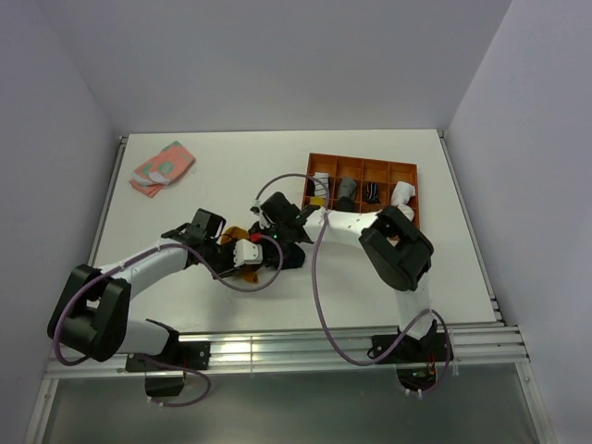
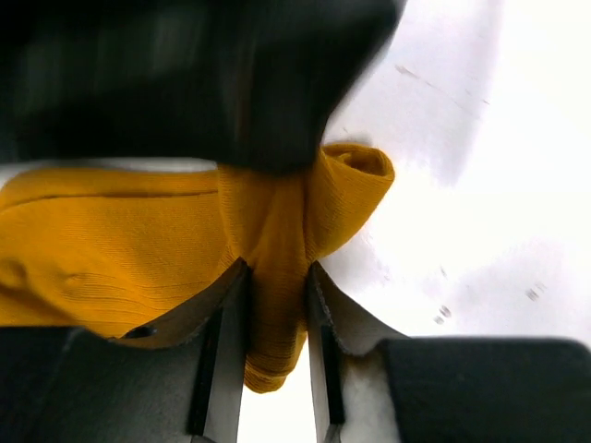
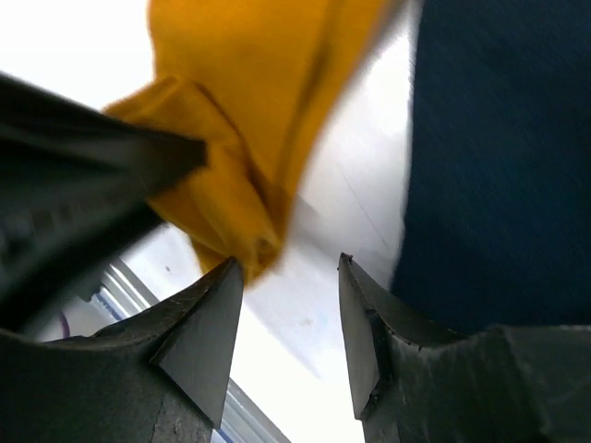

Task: Roll the socks
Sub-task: Roll the sock at the center of the board.

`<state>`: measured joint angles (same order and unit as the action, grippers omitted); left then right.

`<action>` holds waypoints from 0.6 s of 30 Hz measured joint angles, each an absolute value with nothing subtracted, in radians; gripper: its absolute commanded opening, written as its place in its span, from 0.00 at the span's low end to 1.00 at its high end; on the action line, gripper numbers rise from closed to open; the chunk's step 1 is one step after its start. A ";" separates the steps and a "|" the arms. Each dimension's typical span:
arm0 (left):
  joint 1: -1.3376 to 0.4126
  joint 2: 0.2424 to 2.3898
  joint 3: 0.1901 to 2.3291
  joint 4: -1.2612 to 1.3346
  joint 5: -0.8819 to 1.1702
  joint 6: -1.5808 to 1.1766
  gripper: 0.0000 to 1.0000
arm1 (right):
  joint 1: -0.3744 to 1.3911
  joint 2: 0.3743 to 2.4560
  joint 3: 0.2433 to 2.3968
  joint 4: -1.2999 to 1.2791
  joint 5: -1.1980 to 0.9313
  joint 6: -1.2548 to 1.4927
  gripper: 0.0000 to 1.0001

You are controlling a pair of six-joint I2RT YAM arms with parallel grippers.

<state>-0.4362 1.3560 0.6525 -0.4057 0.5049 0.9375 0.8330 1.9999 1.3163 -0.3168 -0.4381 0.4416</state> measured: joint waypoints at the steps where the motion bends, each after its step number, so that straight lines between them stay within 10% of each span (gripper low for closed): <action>1: -0.419 1.362 0.659 -0.427 0.527 0.945 0.16 | 0.833 1.975 1.286 -0.302 -0.422 0.448 0.53; 18: -0.152 1.738 0.986 -0.994 0.791 1.216 0.08 | 0.838 1.686 1.033 -0.083 -0.253 0.422 0.55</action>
